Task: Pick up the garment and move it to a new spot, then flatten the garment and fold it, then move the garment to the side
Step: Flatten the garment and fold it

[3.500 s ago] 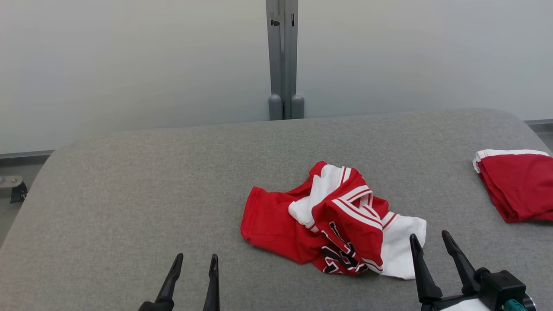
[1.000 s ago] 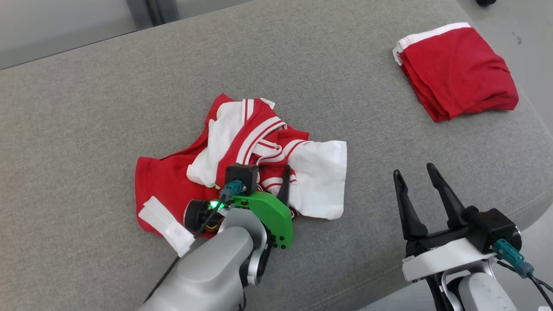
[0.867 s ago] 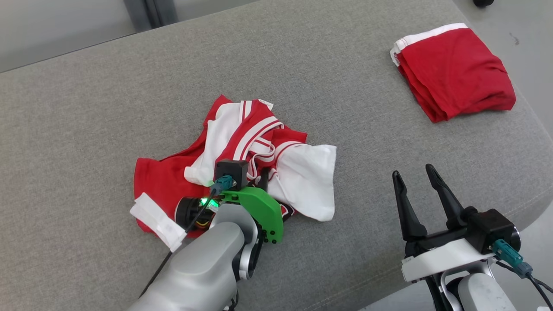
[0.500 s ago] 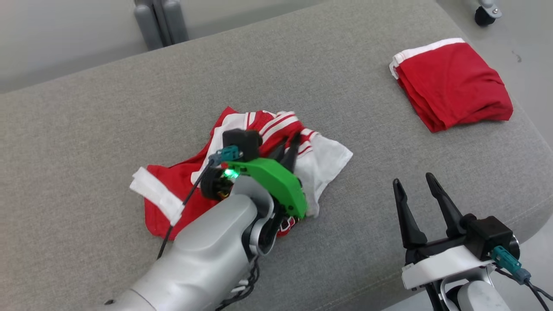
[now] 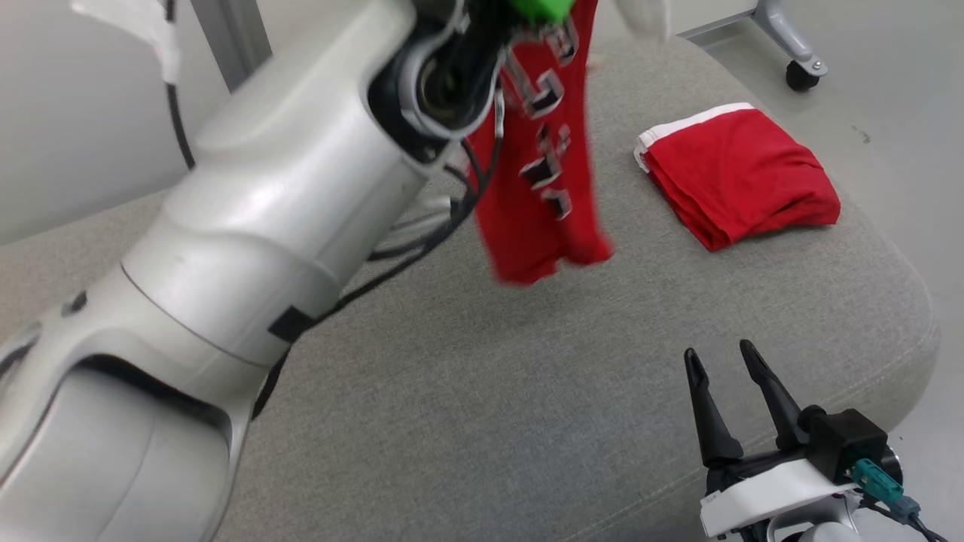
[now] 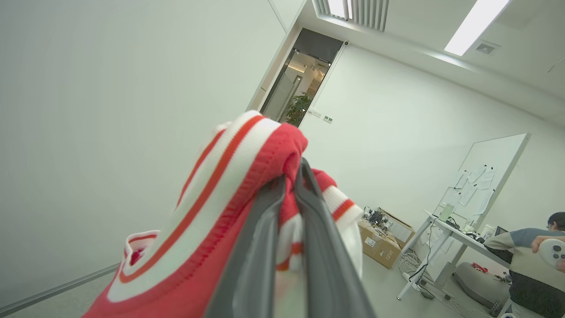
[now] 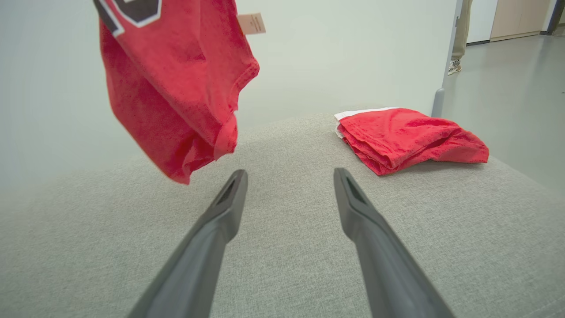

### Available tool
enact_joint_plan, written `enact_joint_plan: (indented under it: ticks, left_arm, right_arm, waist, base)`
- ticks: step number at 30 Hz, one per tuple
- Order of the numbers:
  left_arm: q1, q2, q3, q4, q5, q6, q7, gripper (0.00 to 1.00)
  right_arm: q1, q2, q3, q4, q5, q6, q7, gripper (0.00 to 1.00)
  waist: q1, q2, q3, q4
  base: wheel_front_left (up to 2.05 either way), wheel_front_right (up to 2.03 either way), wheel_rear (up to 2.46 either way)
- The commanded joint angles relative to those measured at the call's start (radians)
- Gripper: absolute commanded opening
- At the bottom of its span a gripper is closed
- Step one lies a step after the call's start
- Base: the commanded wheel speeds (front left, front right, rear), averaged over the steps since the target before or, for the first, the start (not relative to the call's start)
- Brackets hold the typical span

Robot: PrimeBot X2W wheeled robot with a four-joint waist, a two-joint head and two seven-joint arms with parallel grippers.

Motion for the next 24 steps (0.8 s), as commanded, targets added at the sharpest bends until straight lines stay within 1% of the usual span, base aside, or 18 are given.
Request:
enact_joint_plan:
  ticks: [1,4,7,9,12,14,15,18,22,24]
  left_arm:
    - [-0.04,0.002,0.019,0.019,-0.021,-0.009,-0.024,0.0]
    - [-0.052,0.004,0.04,0.081,-0.043,-0.018,-0.062,0.0]
    - [0.047,0.003,0.01,0.125,-0.064,-0.03,-0.071,0.0]
    - [0.147,0.004,-0.017,0.152,-0.086,-0.039,-0.072,0.0]
    - [0.351,0.014,-0.046,0.208,-0.117,-0.049,-0.078,0.0]
    - [0.474,0.033,-0.041,0.249,-0.133,-0.056,-0.087,0.0]
    - [0.523,0.043,-0.034,0.265,-0.136,-0.066,-0.093,0.0]
    - [0.662,0.077,0.021,0.317,-0.138,-0.094,-0.099,0.0]
    - [0.756,0.131,0.155,0.364,-0.067,-0.125,-0.098,0.0]
    - [0.785,0.141,0.218,0.367,-0.028,-0.134,-0.097,0.0]
  right_arm:
    - [0.015,0.003,-0.009,-0.003,0.005,0.0,-0.003,1.0]
    - [0.027,0.004,-0.024,-0.002,-0.002,0.0,-0.003,1.0]
    - [0.032,0.001,-0.033,-0.007,-0.005,0.0,-0.003,1.0]
    - [0.027,-0.002,-0.035,-0.013,-0.006,0.0,-0.003,1.0]
    - [0.013,-0.004,-0.043,-0.023,-0.008,0.0,-0.003,1.0]
    - [0.007,-0.007,-0.051,-0.03,-0.009,0.0,-0.003,1.0]
    - [0.004,-0.009,-0.053,-0.033,-0.008,0.0,-0.003,1.0]
    - [0.009,-0.023,-0.063,-0.038,-0.008,0.0,-0.003,1.0]
    - [0.026,-0.035,-0.076,-0.04,-0.009,0.0,-0.003,1.0]
    - [0.032,-0.041,-0.073,-0.039,-0.01,0.0,-0.003,1.0]
  waist:
    - [-0.0001,-0.0001,-0.018,-0.009]
    - [-0.0001,-0.0001,-0.029,0.012]
    - [-0.0001,-0.0001,-0.033,0.043]
    - [-0.0001,-0.0001,-0.027,0.065]
    - [-0.0001,-0.0001,-0.01,0.096]
    - [-0.0001,-0.0001,0.004,0.114]
    - [-0.0001,-0.0001,0.01,0.119]
    - [-0.0001,-0.0001,0.025,0.145]
    - [-0.0001,-0.0001,0.03,0.181]
    - [-0.0001,-0.0001,0.03,0.196]
  base:
    - [0.0,0.0,0.0]
    - [0.0,0.0,0.0]
    - [0.0,0.0,0.0]
    - [0.0,0.0,0.0]
    - [0.0,0.0,0.0]
    - [0.0,0.0,0.0]
    - [0.0,0.0,0.0]
    - [0.0,0.0,0.0]
    - [0.0,0.0,0.0]
    - [0.0,0.0,0.0]
